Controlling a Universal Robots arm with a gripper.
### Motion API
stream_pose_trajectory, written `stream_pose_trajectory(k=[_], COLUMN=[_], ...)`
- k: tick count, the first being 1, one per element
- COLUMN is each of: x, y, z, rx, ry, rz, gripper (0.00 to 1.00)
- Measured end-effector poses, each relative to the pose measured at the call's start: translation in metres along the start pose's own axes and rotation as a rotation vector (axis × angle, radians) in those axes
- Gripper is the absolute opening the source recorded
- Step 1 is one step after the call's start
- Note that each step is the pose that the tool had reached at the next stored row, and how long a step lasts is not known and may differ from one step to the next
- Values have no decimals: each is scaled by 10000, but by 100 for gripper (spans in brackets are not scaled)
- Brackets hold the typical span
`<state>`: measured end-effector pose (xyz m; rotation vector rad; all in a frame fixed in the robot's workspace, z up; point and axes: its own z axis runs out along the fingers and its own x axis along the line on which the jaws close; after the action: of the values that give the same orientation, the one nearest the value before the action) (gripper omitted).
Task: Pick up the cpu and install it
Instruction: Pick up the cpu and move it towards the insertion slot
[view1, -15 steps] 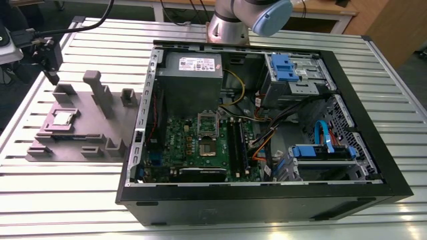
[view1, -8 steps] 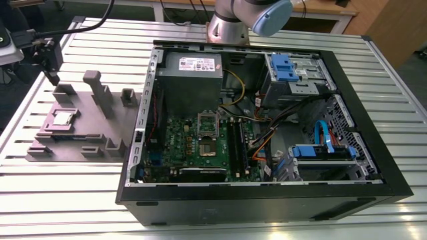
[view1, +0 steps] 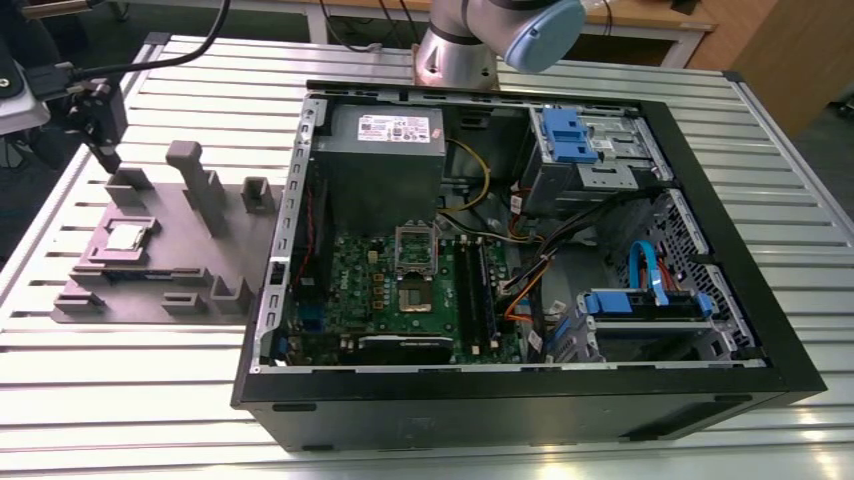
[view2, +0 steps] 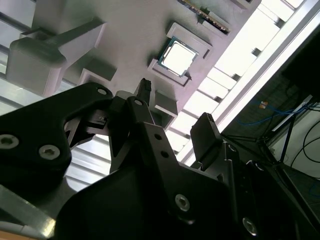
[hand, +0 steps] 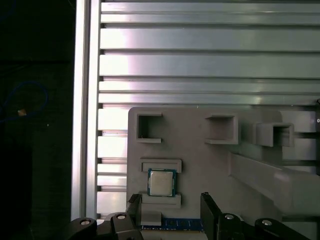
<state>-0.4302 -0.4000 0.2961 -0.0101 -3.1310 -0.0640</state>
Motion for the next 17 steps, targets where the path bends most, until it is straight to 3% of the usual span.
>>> stream_pose_trajectory(k=[17], x=[0], y=[-2], z=[40], rx=[1], ry=[1], rz=[0], gripper=[59])
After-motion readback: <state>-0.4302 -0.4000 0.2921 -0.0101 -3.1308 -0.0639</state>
